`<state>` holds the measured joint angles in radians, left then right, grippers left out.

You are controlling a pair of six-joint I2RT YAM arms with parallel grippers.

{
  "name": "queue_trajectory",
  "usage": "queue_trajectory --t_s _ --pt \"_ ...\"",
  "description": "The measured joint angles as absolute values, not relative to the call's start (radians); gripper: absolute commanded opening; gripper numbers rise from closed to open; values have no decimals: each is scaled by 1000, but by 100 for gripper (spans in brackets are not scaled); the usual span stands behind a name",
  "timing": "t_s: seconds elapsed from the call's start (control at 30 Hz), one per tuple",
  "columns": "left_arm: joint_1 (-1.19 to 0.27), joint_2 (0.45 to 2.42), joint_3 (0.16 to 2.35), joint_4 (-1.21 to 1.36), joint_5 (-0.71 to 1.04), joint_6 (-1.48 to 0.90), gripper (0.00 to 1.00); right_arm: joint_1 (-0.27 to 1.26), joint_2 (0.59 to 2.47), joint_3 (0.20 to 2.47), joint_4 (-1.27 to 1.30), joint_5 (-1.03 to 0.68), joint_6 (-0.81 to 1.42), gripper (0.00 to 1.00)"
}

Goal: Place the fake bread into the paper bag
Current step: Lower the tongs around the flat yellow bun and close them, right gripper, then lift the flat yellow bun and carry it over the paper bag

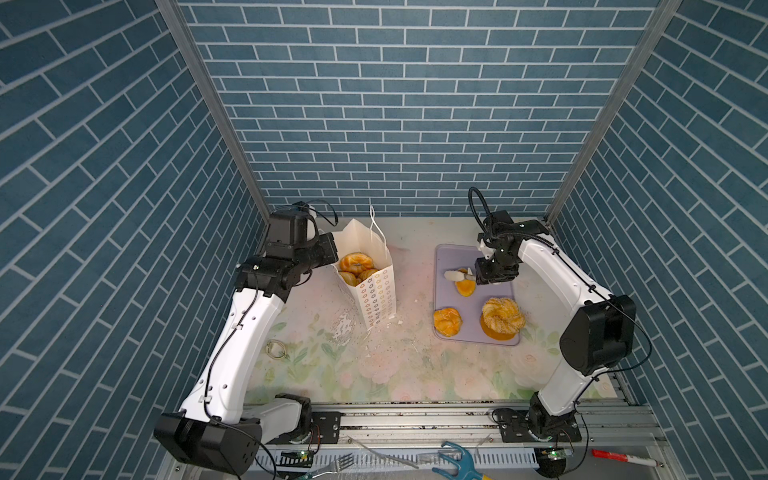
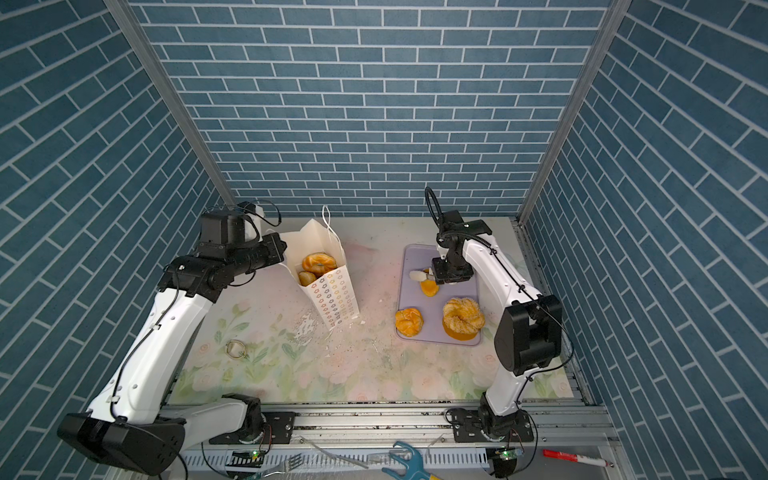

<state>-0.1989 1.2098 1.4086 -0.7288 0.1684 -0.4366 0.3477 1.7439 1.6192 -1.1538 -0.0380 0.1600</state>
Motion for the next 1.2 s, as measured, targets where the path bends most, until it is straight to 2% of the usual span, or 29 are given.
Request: queue_trajectory --t_s 0.33,0.5,0.77,1.2 --pt "-199 1210 1408 -729 168 -437 0 348 1751 1579 -1150 -47 160 27" --pt "-199 1217 1409 -728 169 -437 0 348 1751 1579 -1150 -45 160 22" --pt "-199 1221 1409 -728 169 -437 0 348 1739 1610 -1166 -21 159 20" --pt "-199 1217 1408 -727 169 -437 0 352 1554 1715 -1202 -12 150 18"
